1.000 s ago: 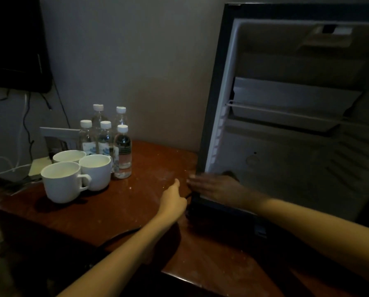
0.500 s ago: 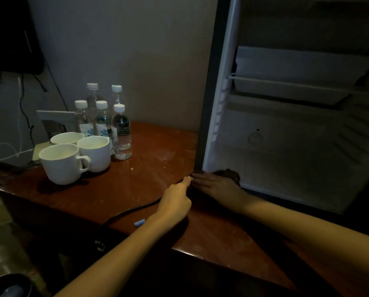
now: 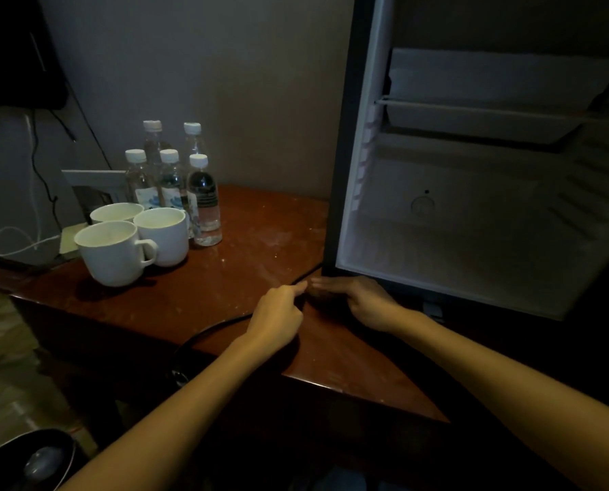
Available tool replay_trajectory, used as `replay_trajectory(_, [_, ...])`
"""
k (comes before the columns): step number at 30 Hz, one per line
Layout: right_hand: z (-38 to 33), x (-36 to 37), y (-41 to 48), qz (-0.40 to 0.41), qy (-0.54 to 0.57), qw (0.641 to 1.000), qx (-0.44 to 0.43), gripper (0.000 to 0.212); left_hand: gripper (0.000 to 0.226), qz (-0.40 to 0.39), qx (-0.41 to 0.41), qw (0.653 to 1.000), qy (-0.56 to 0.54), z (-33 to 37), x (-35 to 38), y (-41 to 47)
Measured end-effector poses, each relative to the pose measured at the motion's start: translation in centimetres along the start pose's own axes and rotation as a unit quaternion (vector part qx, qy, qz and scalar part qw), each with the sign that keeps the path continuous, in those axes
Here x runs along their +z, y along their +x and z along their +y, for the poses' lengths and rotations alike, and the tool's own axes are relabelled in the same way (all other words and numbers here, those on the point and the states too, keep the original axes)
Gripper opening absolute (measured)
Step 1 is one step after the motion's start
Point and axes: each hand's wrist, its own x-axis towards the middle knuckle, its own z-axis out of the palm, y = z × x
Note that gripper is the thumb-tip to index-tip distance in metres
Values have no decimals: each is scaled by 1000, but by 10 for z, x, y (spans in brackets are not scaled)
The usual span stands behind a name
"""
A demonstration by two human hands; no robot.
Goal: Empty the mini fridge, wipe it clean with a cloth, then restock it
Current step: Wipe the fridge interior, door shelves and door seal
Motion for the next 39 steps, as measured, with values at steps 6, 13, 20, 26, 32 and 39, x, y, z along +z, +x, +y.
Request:
replay_trajectory(6, [-5, 4, -6, 25, 32, 998, 38, 62, 65, 1, 9, 1000, 18, -2, 1, -4])
replay_trajectory(13, [13, -37, -16, 55, -230, 965, -115, 38, 61, -30, 121, 984, 128, 27, 12, -1])
replay_trajectory(20, [26, -8, -3, 36, -326, 928, -176, 66, 24, -26, 83, 957, 276, 46, 10, 5])
replay_trajectory(26, [58, -47, -74, 4, -381, 910, -165, 60, 26, -13, 98, 960, 261, 49, 9, 5])
replay_trajectory(32, [68, -65, -94, -28, -406, 899, -162, 66, 32, -5, 114, 961, 254, 44, 16, 4])
replay_trajectory(39, [40, -26, -18, -5, -365, 904, -222, 54, 29, -5, 109, 956, 271, 47, 17, 5])
